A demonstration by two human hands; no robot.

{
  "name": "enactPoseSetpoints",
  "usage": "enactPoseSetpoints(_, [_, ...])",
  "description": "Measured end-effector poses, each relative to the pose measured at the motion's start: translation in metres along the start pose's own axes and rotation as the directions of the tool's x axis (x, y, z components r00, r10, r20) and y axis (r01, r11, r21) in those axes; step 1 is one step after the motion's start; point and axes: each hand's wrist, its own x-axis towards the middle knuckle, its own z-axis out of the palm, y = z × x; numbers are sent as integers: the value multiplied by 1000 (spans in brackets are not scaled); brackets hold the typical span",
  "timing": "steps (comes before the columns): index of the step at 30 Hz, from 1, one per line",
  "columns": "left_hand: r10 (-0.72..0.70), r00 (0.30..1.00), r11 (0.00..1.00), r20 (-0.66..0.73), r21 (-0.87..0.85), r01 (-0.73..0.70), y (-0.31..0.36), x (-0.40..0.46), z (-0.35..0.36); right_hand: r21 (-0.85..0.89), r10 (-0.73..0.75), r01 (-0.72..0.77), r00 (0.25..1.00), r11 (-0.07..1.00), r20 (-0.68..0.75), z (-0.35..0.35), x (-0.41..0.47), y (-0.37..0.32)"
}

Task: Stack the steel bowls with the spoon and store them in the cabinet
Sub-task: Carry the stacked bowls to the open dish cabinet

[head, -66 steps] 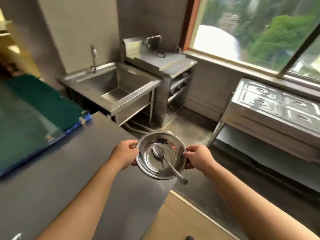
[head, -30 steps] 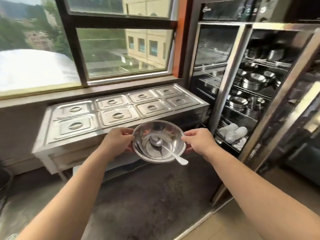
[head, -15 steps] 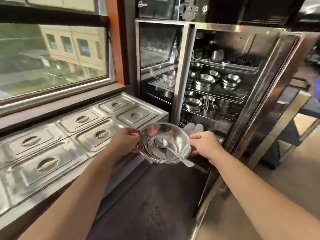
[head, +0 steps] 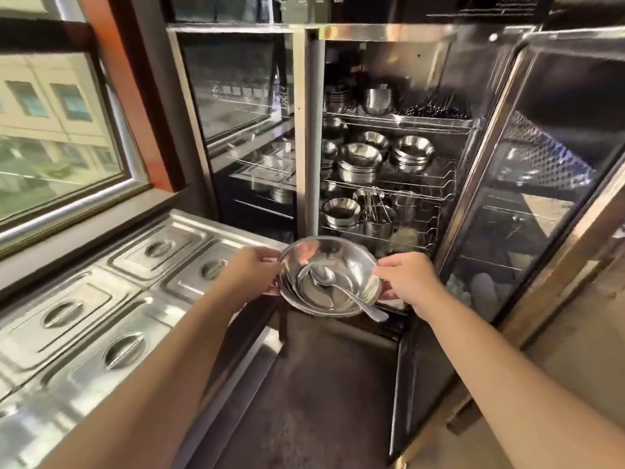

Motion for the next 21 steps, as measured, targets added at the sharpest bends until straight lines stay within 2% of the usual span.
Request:
enactPoseSetpoints(5, [1, 1000, 1000, 25, 9, -1, 25, 90, 34, -117, -58, 46, 993, 992, -101, -13, 83, -8])
enactPoseSetpoints(8, [4, 999, 1000, 42, 13, -5, 45, 141, 55, -89, -40, 30, 993, 996, -112, -26, 131, -16])
enactPoseSetpoints(14, [6, 997, 1000, 82, 19, -8, 85, 229, 95, -30, -17, 10, 974, 1000, -224, -49, 209, -30])
enactPoseSetpoints(21, [75, 979, 995, 191, 42, -85, 116, 340, 149, 48, 99, -87, 925, 995, -368, -67, 291, -27])
